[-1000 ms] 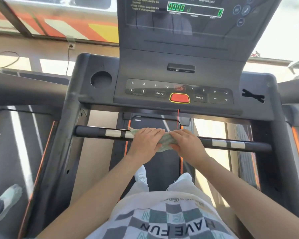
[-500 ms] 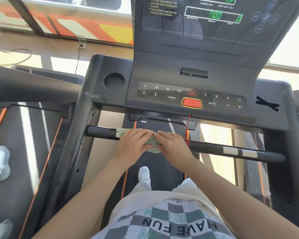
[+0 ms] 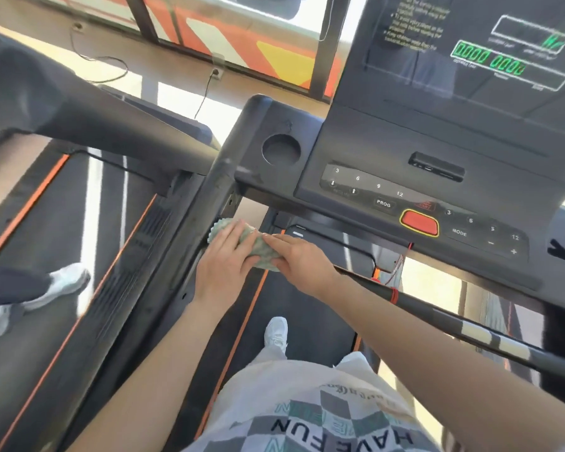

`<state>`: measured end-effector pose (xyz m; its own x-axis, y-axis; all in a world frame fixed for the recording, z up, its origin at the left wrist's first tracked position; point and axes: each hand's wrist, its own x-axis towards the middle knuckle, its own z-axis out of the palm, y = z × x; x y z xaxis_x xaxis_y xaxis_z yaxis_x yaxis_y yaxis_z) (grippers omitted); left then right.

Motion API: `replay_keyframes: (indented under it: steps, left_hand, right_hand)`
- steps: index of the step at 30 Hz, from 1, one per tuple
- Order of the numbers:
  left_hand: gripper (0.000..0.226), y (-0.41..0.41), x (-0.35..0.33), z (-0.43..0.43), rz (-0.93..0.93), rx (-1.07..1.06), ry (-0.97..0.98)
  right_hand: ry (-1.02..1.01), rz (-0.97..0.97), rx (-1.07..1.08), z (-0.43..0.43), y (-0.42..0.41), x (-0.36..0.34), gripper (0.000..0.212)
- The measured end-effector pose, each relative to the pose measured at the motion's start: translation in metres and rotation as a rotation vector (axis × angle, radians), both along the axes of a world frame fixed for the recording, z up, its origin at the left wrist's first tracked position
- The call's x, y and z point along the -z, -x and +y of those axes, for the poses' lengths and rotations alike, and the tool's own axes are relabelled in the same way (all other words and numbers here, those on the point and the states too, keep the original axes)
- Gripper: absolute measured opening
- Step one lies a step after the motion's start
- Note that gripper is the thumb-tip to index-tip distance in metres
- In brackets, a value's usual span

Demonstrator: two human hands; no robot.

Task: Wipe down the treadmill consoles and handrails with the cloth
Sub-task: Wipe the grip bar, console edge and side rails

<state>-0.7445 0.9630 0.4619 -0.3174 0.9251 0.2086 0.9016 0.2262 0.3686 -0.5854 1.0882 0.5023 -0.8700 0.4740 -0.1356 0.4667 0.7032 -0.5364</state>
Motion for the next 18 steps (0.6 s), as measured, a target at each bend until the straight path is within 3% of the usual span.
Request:
replay_keyframes:
  steps: [7, 10, 18]
  left_hand:
    - [0.054, -0.002, -0.002, 0.000, -0.038, -0.075, 0.014]
    - [0.053, -0.006, -0.003, 0.002, 0.031, -0.060, 0.051]
    - [0.049, -0.059, -0.003, 0.020, 0.100, 0.186, -0.038]
  right_hand:
    - [0.097, -0.091, -0.008, 0.006, 0.028, -0.002, 0.061]
    - [0.078, -0.093, 0.051, 0.005, 0.010, -0.002, 0.059]
    - [-0.036, -0.080, 0.236, -0.004, -0.086, -0.009, 0.054]
